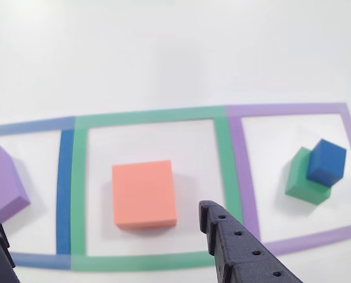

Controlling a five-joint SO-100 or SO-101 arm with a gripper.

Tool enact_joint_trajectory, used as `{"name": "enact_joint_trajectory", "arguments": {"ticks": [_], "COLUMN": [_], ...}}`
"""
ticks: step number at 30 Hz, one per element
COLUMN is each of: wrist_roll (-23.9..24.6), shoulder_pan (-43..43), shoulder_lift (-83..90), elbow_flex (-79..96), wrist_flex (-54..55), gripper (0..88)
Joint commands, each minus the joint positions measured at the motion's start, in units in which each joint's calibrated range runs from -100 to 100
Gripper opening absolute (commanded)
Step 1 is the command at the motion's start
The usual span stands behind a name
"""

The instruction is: Tower of hanoi

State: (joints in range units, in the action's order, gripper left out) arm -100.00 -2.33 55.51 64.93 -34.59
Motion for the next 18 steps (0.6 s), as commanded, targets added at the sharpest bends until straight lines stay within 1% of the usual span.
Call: {"name": "enact_joint_trajectory", "arguments": {"ticks": [1, 6, 9, 15, 18], "wrist_roll": [0.0, 0.0, 0.0, 0.0, 0.0], "shoulder_pan": [-0.4, 0.2, 0.4, -0.1, -0.1], "shoulder_lift": [-6.7, -13.5, -20.5, -34.3, -41.7], "elbow_flex": [5.7, 12.5, 15.4, 17.7, 17.3], "wrist_flex": [21.0, 38.3, 50.1, 67.2, 74.0], "gripper": [43.7, 46.8, 48.5, 48.0, 47.4]}}
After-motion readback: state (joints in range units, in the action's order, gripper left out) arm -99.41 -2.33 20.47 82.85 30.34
